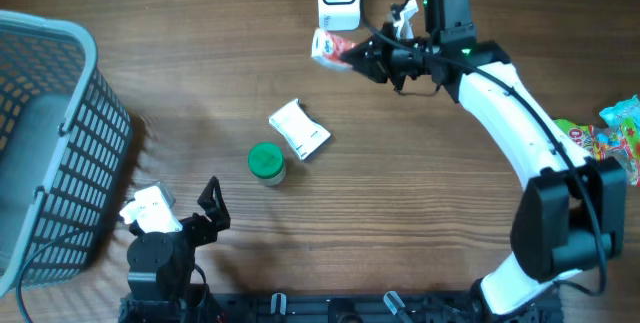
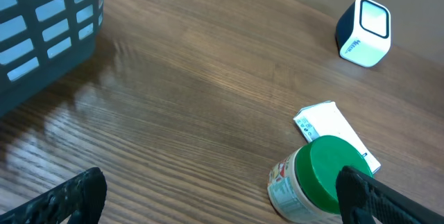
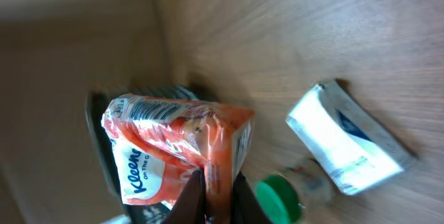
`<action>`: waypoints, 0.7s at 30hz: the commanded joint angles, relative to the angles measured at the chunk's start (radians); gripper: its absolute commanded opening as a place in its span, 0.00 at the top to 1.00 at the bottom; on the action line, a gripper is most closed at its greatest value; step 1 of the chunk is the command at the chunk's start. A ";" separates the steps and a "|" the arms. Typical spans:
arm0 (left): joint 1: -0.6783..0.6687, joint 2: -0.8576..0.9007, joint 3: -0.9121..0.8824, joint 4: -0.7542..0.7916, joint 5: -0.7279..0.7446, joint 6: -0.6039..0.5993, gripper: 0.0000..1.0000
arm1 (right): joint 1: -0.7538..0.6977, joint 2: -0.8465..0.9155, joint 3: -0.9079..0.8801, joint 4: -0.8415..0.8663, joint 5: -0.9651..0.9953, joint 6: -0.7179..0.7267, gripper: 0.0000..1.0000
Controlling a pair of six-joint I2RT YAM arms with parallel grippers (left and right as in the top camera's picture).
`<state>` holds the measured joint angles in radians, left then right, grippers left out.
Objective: Scan the item barcode
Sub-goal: 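Lift the tissue pack and hold it in front of the scanner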
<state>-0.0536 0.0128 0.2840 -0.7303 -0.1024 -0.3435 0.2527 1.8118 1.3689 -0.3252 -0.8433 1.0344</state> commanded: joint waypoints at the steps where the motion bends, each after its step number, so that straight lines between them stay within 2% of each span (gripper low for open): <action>1: -0.002 -0.006 -0.003 0.003 0.013 -0.005 0.00 | 0.006 0.042 0.013 0.135 -0.019 0.398 0.95; 2: -0.002 -0.006 -0.003 0.003 0.012 -0.005 0.00 | 0.006 0.054 0.013 0.234 -0.013 0.608 0.96; 6: -0.002 -0.006 -0.003 0.003 0.013 -0.005 0.00 | 0.006 0.100 0.013 0.437 0.039 0.932 0.95; 8: -0.002 -0.006 -0.003 0.003 0.012 -0.005 0.00 | 0.006 0.145 0.013 0.564 0.051 1.036 0.95; 11: -0.002 -0.006 -0.003 0.003 0.013 -0.005 0.00 | 0.006 0.230 0.022 0.779 0.088 1.037 0.94; 21: -0.002 -0.006 -0.003 0.003 0.012 -0.005 0.00 | 0.006 0.467 0.234 0.784 0.147 1.038 0.92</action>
<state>-0.0536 0.0128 0.2840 -0.7300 -0.1024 -0.3435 0.2531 2.2303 1.5154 0.4500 -0.7326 2.0556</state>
